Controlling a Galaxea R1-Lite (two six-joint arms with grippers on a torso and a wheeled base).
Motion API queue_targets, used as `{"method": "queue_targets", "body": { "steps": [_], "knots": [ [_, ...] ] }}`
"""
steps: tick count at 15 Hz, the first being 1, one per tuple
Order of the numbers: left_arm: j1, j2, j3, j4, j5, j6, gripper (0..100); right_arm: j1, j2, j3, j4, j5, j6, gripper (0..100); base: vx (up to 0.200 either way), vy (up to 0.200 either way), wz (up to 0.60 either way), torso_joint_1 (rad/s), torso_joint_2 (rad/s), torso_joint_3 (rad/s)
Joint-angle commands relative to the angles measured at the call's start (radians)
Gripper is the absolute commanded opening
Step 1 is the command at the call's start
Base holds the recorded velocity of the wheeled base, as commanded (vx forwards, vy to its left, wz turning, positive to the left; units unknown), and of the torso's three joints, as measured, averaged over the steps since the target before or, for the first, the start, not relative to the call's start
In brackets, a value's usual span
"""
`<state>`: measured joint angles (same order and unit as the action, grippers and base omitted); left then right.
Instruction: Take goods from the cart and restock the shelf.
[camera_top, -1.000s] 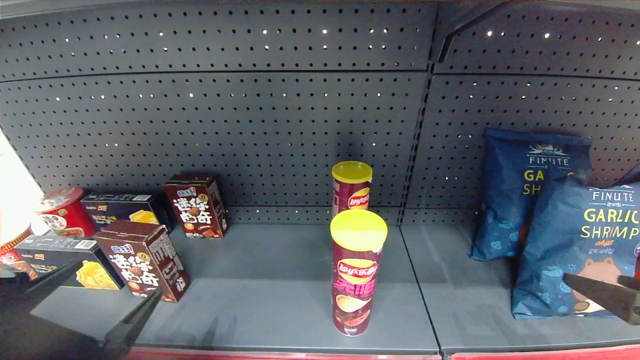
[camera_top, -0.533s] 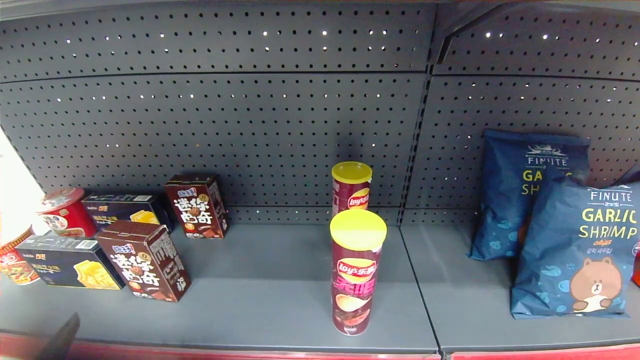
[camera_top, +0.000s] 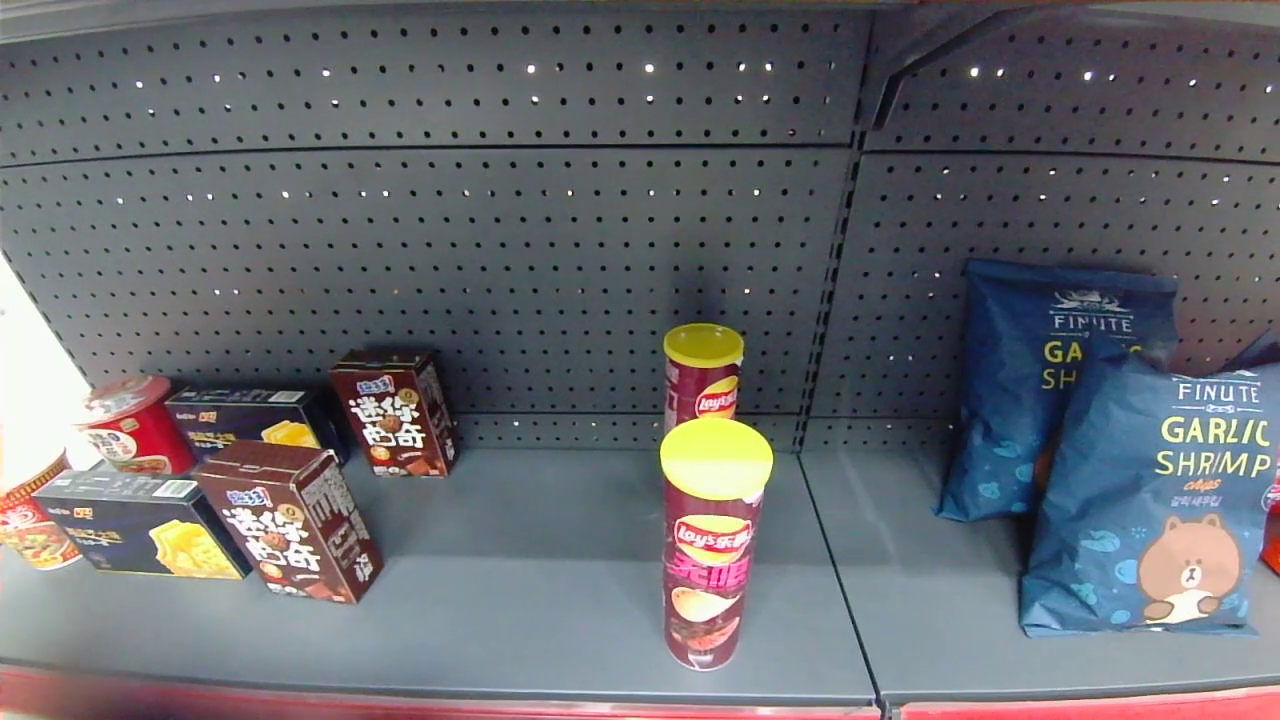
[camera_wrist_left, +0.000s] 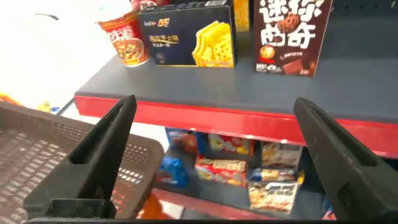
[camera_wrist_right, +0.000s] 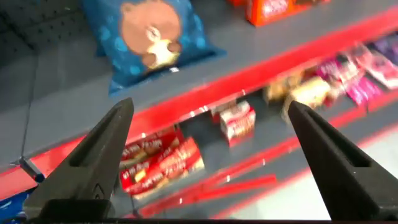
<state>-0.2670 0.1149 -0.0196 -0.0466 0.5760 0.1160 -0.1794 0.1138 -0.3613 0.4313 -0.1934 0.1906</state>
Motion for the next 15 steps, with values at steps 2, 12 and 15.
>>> {"method": "queue_targets", "body": {
  "steps": [2,12,15],
  "knots": [
    [-0.044,-0.061,0.018,-0.004,-0.002,-0.018,100,-0.005,-0.019,0.228,-0.266,0.014,-0.082,100,0.0,0.0,0.0,0.0,0.0,0.0],
    [-0.15,-0.115,0.02,-0.002,-0.001,-0.084,100,-0.009,-0.019,0.361,-0.496,0.025,-0.235,100,0.0,0.0,0.0,0.0,0.0,0.0],
    [-0.15,-0.115,0.02,-0.007,-0.001,-0.082,100,-0.009,-0.019,0.361,-0.497,0.065,-0.185,100,0.0,0.0,0.0,0.0,0.0,0.0]
  ]
}}
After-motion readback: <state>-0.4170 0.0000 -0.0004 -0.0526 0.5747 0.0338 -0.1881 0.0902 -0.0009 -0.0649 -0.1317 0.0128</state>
